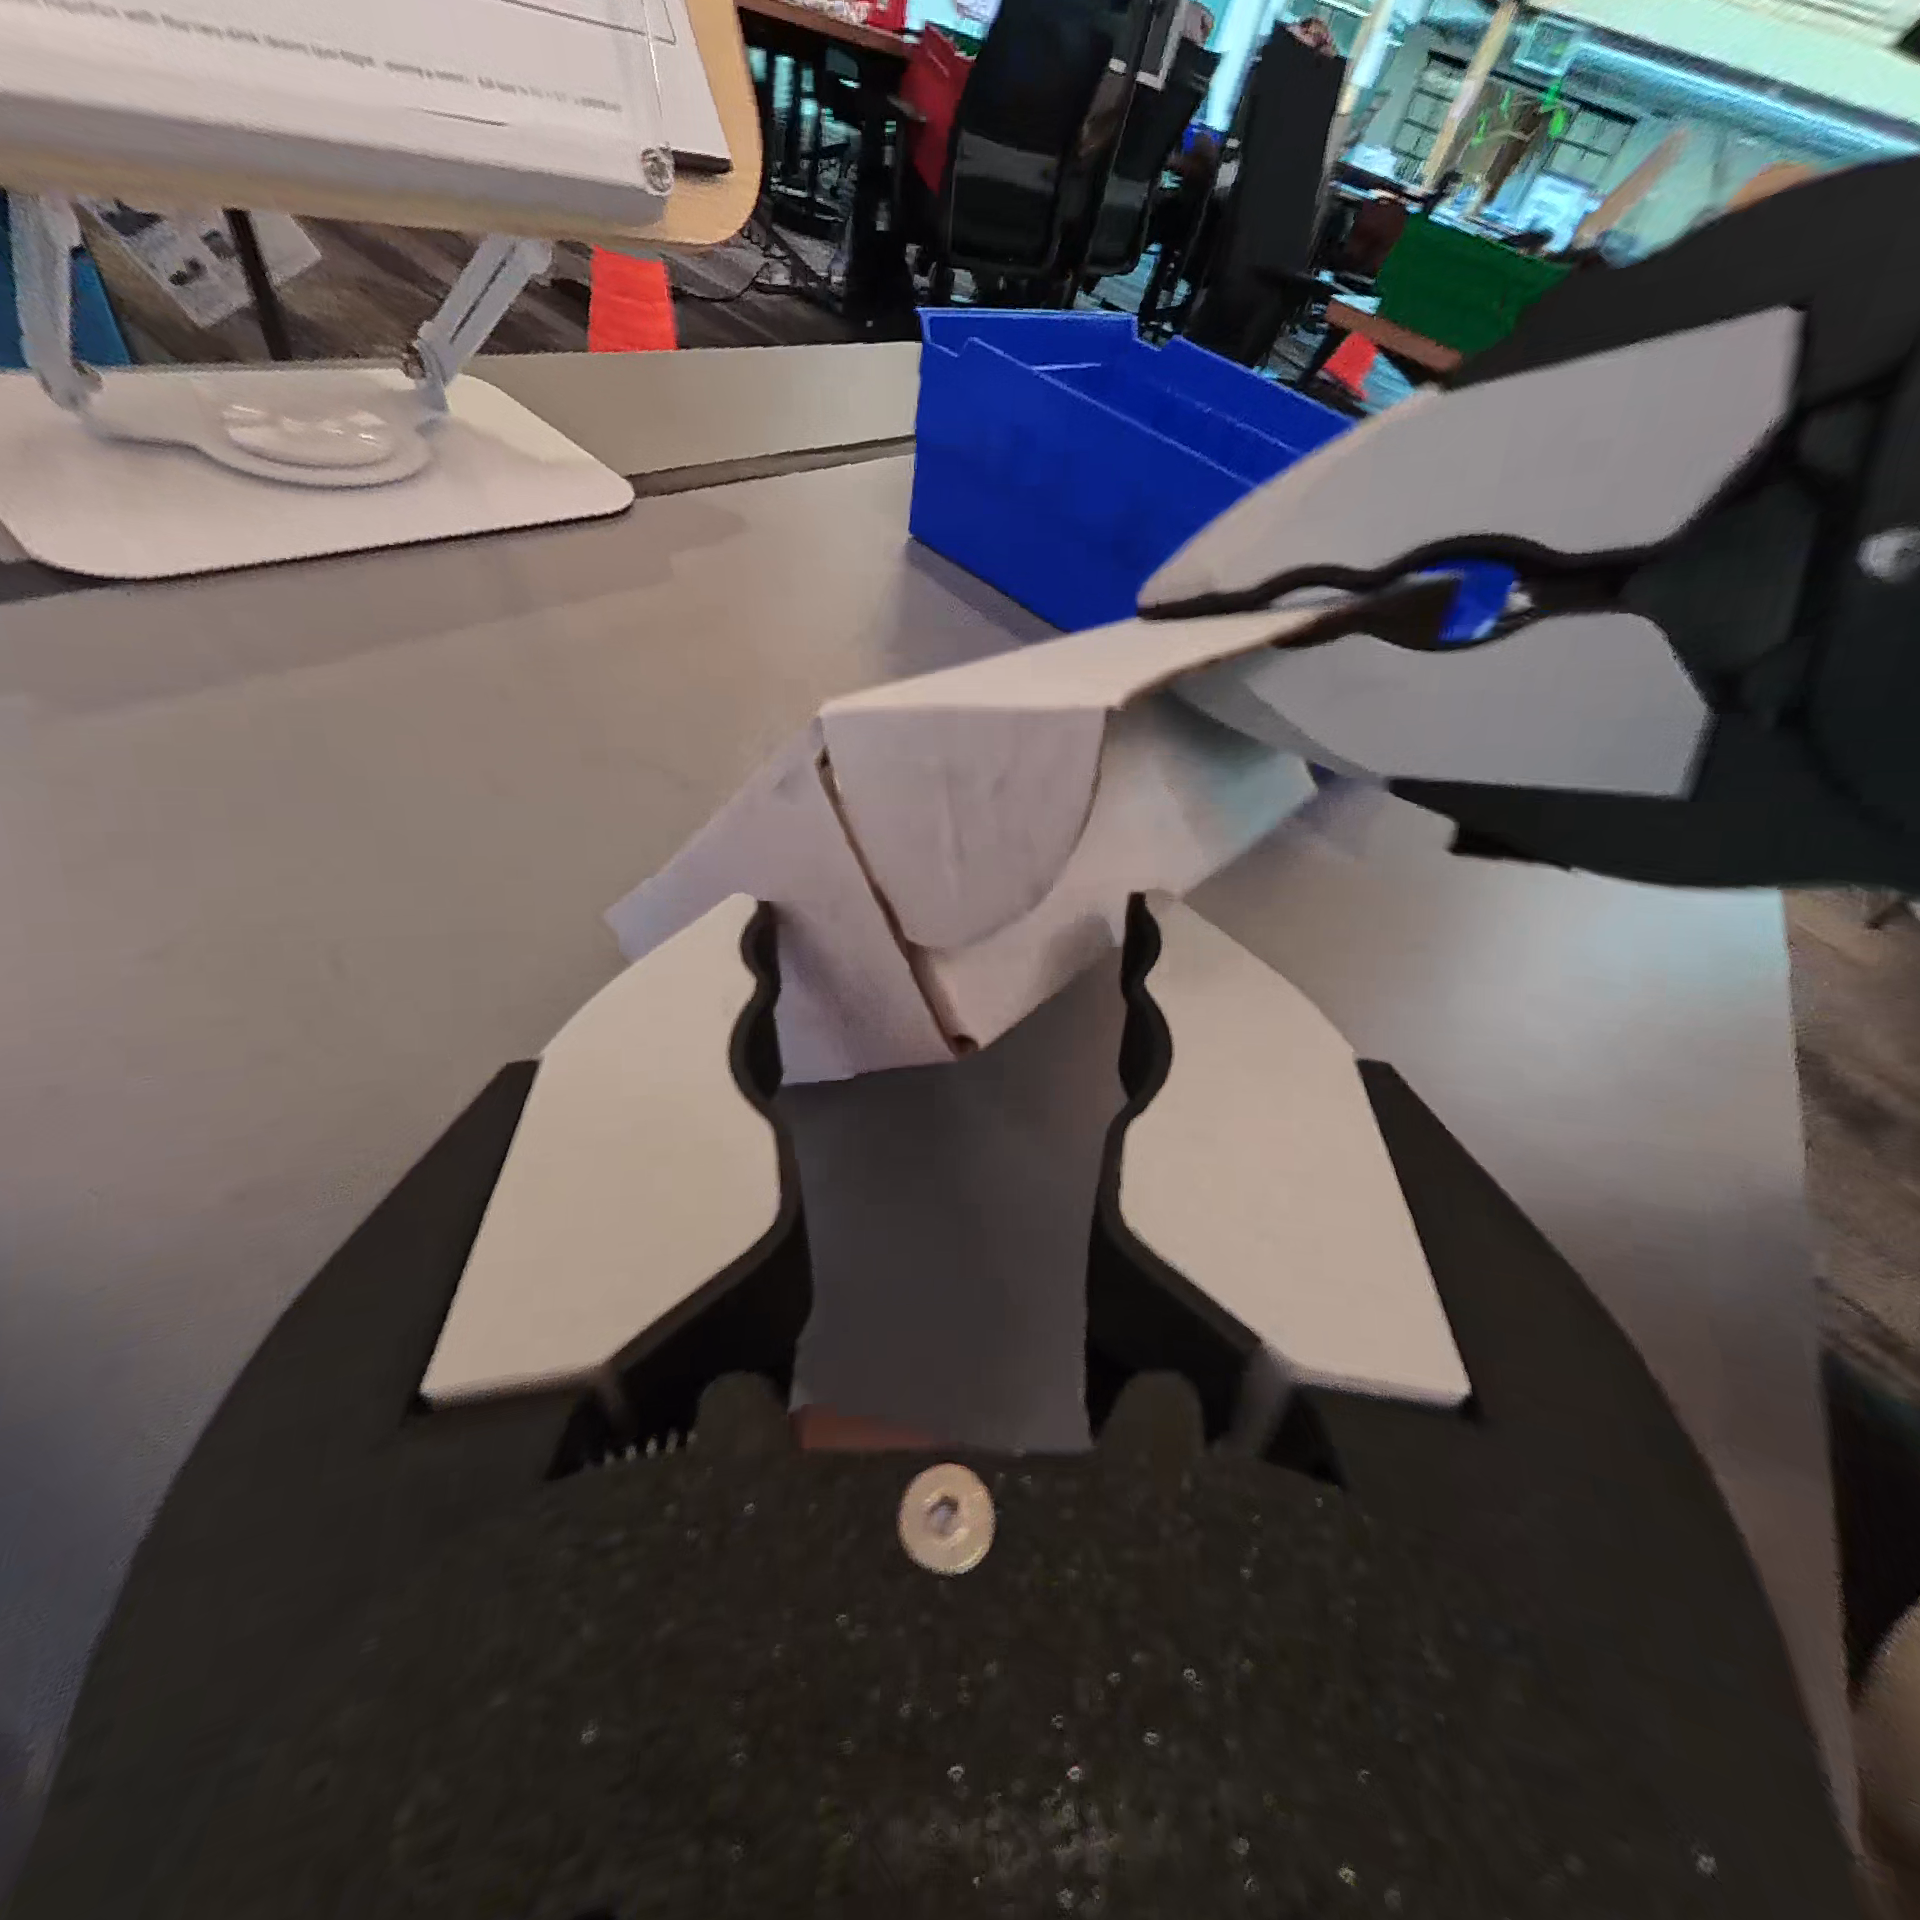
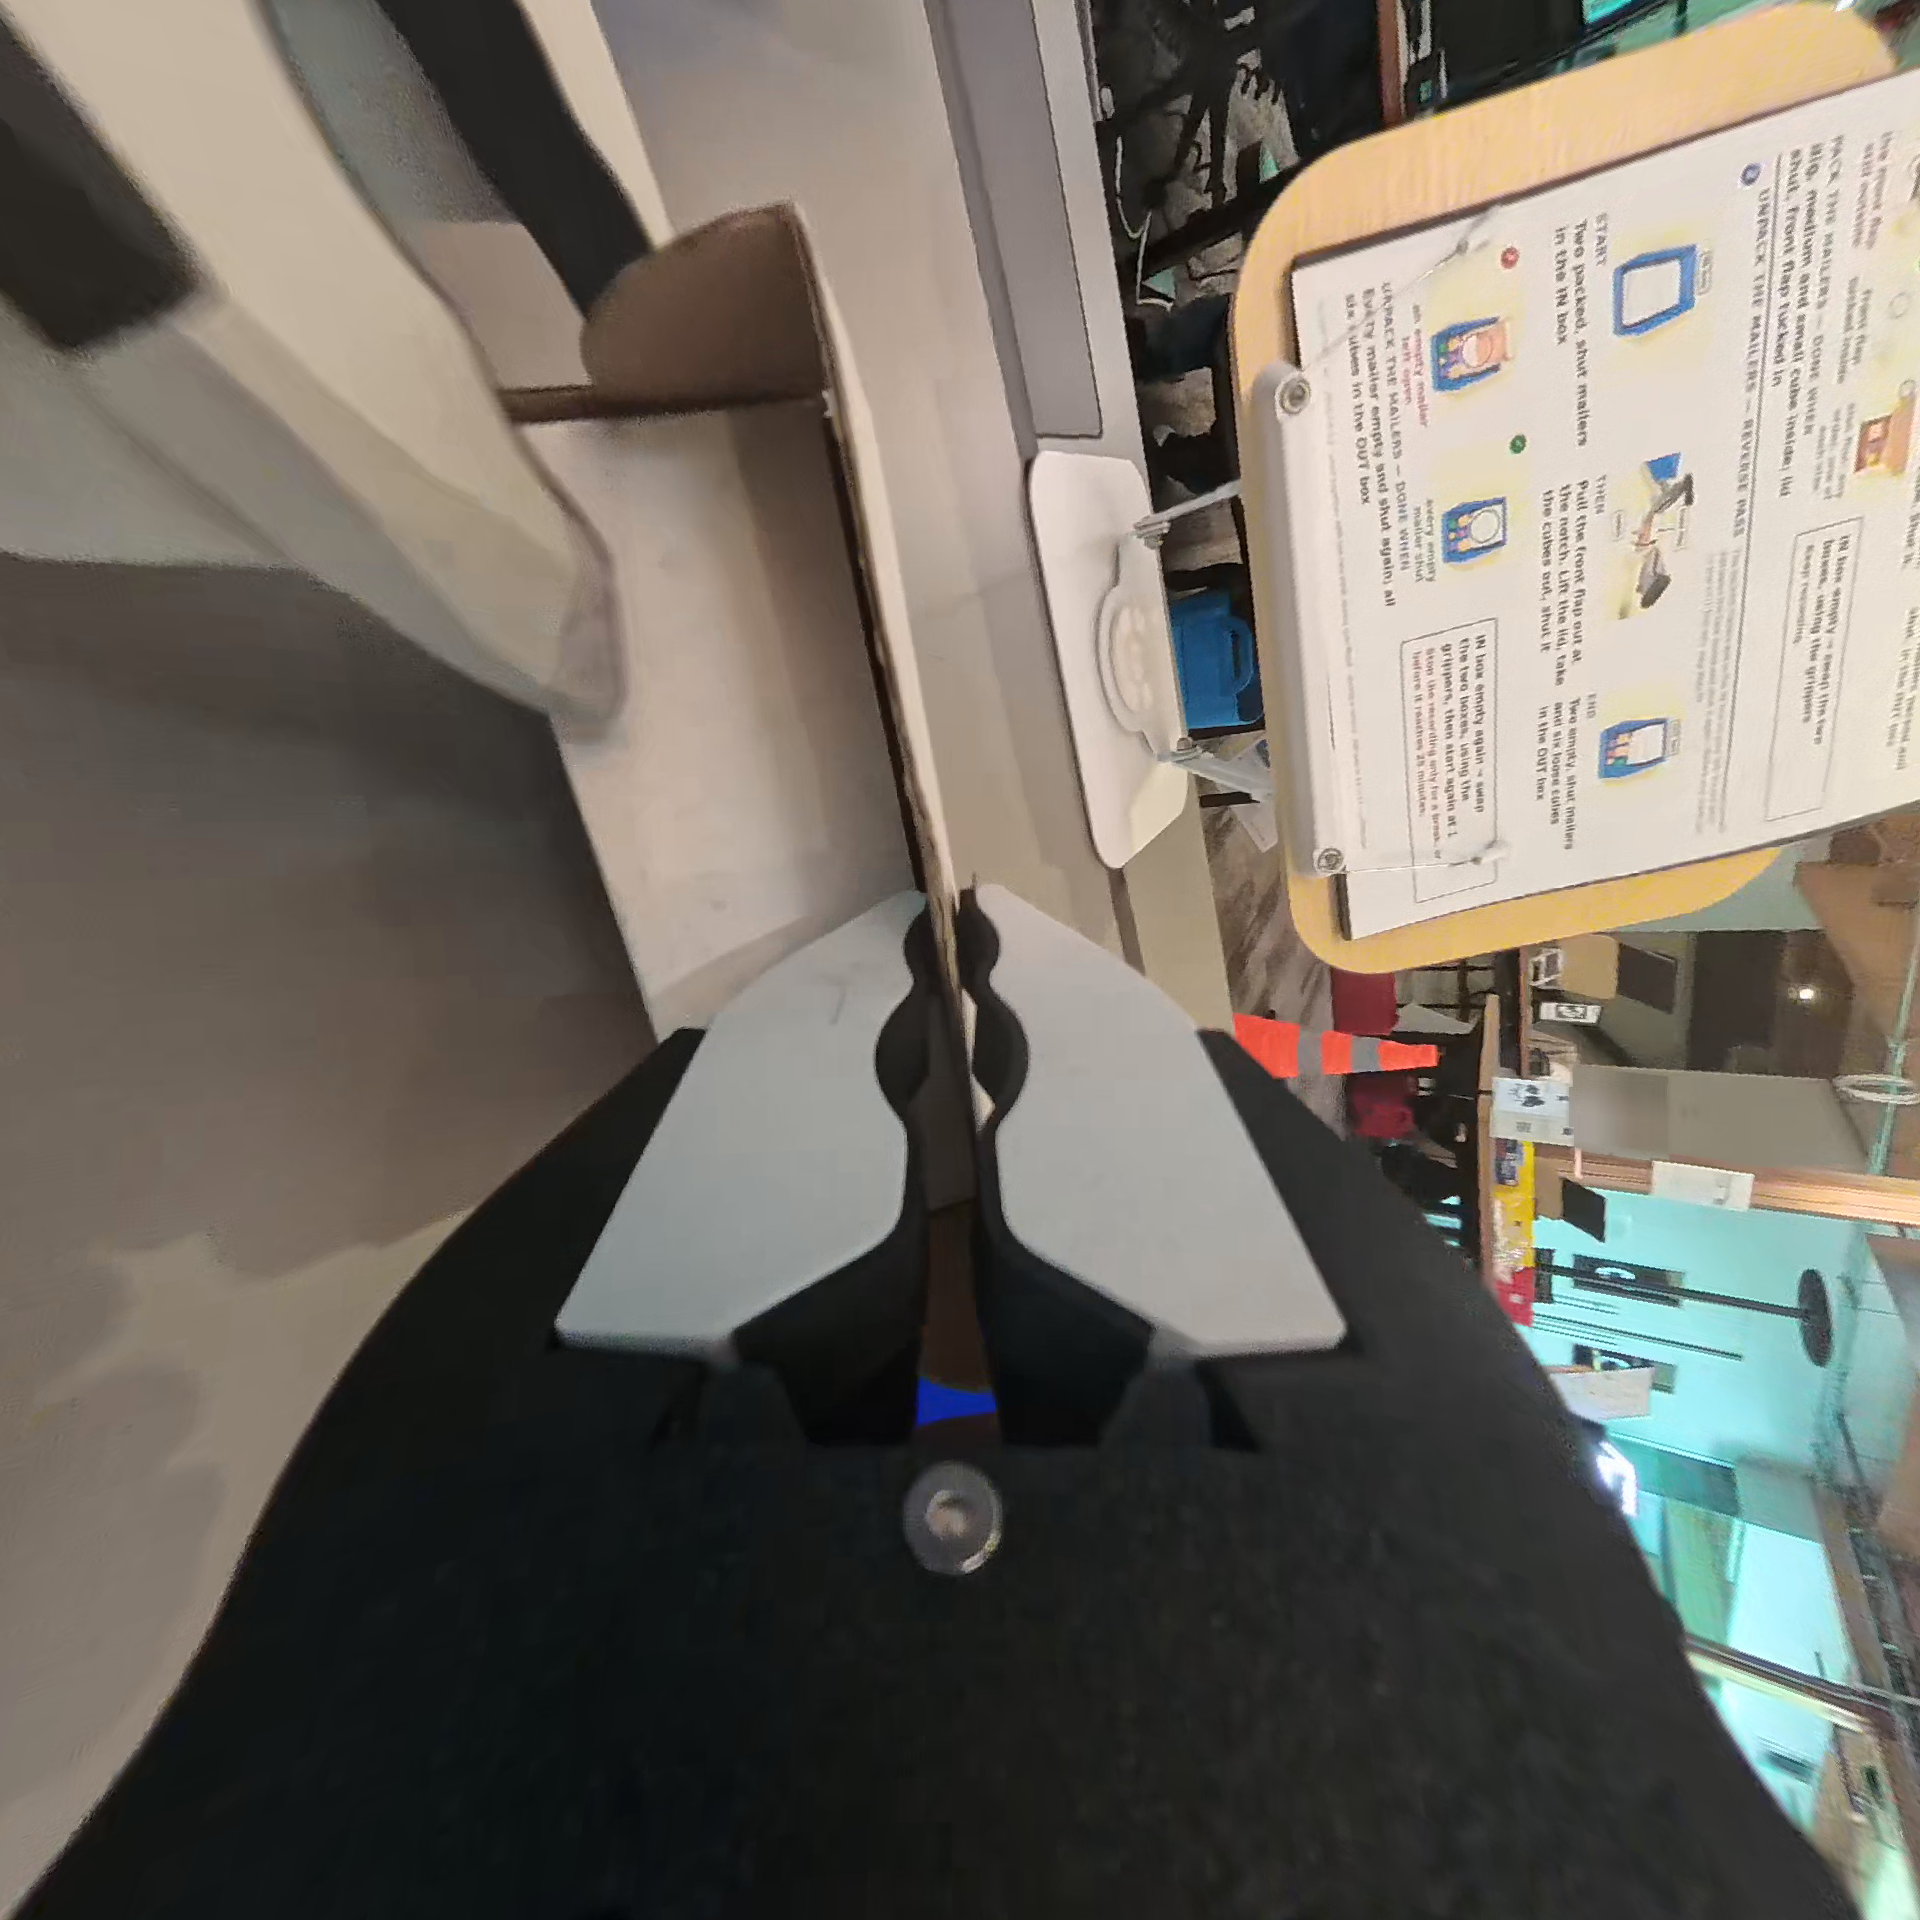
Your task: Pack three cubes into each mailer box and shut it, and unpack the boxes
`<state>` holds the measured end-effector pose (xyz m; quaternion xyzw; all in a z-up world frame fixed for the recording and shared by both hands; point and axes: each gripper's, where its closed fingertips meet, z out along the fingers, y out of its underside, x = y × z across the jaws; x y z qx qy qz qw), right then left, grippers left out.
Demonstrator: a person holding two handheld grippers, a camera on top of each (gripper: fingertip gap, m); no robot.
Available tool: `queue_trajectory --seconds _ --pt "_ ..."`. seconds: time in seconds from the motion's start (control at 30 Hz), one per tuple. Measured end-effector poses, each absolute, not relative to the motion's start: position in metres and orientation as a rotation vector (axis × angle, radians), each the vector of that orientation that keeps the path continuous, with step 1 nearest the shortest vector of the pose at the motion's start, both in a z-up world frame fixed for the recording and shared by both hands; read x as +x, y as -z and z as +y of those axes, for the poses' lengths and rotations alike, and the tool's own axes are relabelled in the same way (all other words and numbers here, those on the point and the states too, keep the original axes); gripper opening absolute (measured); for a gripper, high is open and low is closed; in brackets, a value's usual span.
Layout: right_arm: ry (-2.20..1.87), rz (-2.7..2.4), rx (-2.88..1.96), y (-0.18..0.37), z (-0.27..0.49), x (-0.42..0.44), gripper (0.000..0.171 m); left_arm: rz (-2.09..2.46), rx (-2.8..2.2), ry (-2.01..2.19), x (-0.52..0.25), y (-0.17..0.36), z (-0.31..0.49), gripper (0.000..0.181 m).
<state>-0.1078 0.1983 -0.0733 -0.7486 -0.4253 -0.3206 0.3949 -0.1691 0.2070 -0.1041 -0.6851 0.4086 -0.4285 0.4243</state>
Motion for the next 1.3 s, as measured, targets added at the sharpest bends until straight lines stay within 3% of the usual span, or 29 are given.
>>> queue_trajectory --seconds 0.2,0.33,0.5,0.67,0.8,1.0,1.3 --pt "0.531 -1.162 -2.015 0.093 0.174 -0.131 0.002 1.067 -1.858 0.992 -0.176 0.137 0.208 0.043" --pt "0.324 -1.171 -2.111 0.092 0.174 -0.133 0.002 1.161 -1.963 0.834 -0.181 0.165 0.204 0.04" --pt "0.277 -1.117 -2.193 0.07 0.189 -0.117 0.002 1.139 -1.934 0.742 -0.19 0.156 0.208 0.025" --pt "0.328 -1.129 -2.196 0.064 0.194 -0.119 0.002 1.092 -1.725 0.684 -0.193 0.109 0.201 0.02" --pt "0.35 -1.153 -2.186 0.065 0.194 -0.125 0.002 1.153 -1.674 0.624 -0.174 0.105 0.191 0.0" --pt "0.295 -1.165 -2.195 0.057 0.201 -0.125 0.002 1.178 -1.849 0.547 -0.173 0.15 0.211 0.0" --pt "0.189 -1.11 -2.338 0.04 0.273 -0.055 0.002 1.166 -1.893 0.538 -0.176 0.156 0.217 0.0"
